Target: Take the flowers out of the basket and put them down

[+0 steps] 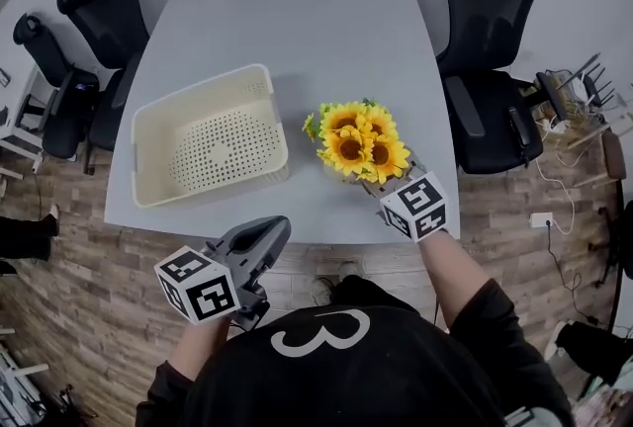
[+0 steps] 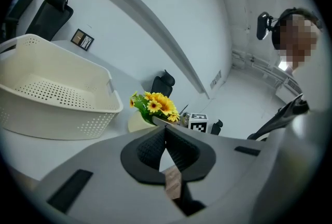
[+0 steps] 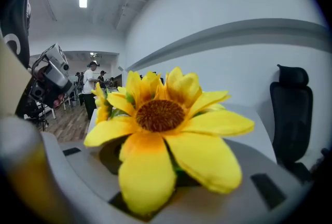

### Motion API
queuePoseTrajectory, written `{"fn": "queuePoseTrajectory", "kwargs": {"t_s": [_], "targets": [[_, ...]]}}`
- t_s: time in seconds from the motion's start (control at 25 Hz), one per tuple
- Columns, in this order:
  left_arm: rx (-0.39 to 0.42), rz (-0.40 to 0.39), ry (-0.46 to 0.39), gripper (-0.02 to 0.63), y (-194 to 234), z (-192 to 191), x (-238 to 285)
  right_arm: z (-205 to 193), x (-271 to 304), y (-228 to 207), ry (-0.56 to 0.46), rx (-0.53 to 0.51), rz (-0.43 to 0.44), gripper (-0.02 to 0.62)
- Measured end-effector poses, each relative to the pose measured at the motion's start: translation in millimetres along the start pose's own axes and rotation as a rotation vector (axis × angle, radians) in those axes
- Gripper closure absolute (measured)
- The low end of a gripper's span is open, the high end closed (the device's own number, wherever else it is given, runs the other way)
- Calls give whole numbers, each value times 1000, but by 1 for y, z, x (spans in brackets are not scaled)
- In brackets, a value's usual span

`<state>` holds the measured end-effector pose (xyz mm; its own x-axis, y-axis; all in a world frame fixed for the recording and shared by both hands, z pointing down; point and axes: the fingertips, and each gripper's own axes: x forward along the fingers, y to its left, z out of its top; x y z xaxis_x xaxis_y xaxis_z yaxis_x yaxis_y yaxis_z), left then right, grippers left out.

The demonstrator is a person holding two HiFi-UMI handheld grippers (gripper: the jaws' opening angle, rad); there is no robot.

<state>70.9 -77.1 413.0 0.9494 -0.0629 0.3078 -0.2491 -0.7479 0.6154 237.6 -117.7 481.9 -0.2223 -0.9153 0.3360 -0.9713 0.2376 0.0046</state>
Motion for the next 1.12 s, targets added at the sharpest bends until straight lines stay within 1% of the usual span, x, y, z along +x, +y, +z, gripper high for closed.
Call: {"fn": "queuePoseTrajectory", "kwargs": {"t_s": [0.12,0.28,0.4,0.6,0.76,1.04,1.12], "targets": [[-17,7,11,594,2,-3,5,-15,7,-2,20,17,18,413],[-18,22,30,594,6,-3,10,-33,16,-4,49,37,36,413],[-27,34,33,594,8,-4,12,-43,18,-3,45,49,47,413],[-44,51,33,594,8,-5,16,-43,18,0,13,25,71,413],[-72,45,34,594,6,-9,21,-44,19,1,-4,22,60,408],[-88,55,14,594,5,-1,31,-44,22,4,-14,18,74,402],[-91,55,8,594,1,4,36,-43,23,4,-16,30,75,385]]}}
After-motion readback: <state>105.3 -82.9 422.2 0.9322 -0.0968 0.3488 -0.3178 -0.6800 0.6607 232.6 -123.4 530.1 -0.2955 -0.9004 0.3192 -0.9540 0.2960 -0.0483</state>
